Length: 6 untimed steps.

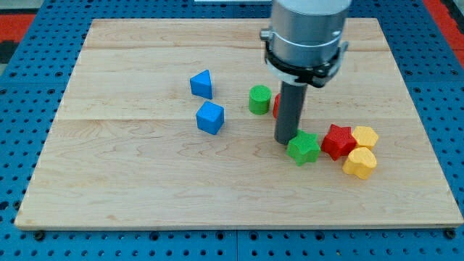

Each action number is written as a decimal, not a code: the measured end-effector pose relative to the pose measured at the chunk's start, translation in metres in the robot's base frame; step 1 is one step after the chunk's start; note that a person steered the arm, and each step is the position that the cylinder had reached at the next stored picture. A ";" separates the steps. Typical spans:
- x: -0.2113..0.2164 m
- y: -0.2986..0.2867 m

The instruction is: Place the blue cube in between the red circle and red star

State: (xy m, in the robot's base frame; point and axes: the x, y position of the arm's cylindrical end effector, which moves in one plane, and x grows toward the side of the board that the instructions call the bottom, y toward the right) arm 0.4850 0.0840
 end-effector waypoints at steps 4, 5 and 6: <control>0.006 -0.017; 0.014 -0.075; 0.036 -0.114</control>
